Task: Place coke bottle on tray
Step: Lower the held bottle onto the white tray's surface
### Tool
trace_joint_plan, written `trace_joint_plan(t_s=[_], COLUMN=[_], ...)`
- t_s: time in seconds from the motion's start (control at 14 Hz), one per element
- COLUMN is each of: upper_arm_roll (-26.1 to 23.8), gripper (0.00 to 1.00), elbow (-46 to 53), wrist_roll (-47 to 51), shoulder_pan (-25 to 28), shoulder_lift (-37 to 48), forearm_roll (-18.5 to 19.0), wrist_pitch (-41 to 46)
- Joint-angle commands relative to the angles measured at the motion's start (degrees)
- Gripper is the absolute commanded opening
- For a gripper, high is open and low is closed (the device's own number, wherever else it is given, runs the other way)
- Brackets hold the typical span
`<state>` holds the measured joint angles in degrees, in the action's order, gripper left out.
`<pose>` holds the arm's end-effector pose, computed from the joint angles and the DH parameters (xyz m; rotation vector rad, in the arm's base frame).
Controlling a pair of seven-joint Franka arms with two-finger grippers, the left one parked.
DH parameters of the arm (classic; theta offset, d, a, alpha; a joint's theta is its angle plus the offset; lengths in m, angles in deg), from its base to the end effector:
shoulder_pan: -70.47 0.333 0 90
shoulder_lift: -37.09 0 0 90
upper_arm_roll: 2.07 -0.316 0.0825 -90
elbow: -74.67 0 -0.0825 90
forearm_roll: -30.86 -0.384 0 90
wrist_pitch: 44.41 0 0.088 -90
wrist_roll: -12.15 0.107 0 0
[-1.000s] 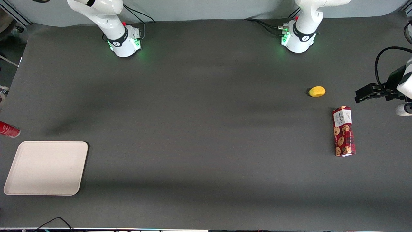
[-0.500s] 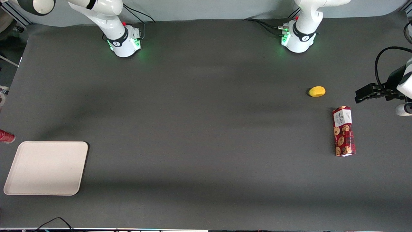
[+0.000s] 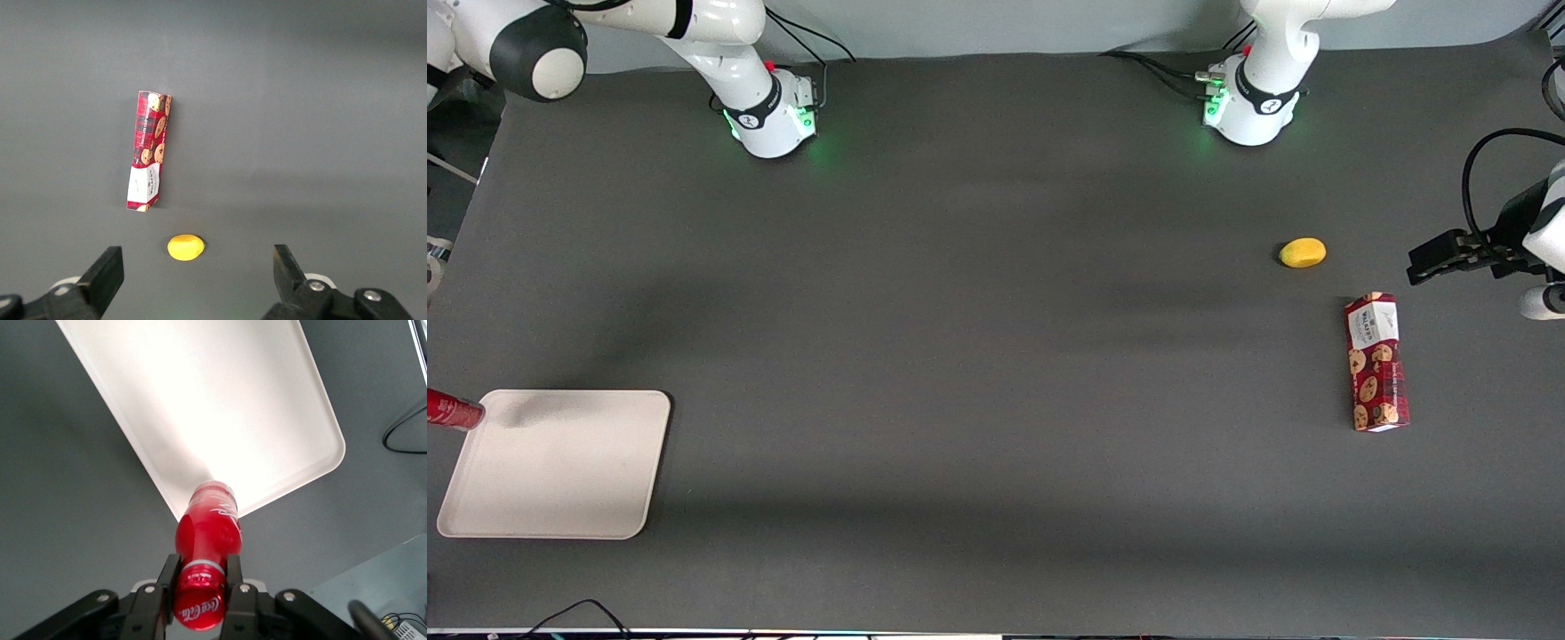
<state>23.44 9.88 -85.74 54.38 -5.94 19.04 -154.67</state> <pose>0.6379 -0.4091 0.3982 2.6068 1.4998 -0.0794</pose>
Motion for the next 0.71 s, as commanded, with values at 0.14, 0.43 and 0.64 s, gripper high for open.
trace_joint_plan(t_s=[0.14, 0.43, 0.64], upper_arm_roll=[-0.3, -0.3, -0.3], gripper=[0.0, 0.0, 0.0], elbow=[5.1, 5.2, 5.2], wrist_roll=[3.7, 4.8, 5.0], shoulder_pan=[-1.3, -1.3, -1.7], shoulder_lift=[-3.4, -5.0, -6.0], forearm_roll=[-2.5, -6.1, -7.5], wrist_pitch=[-2.0, -2.6, -2.6])
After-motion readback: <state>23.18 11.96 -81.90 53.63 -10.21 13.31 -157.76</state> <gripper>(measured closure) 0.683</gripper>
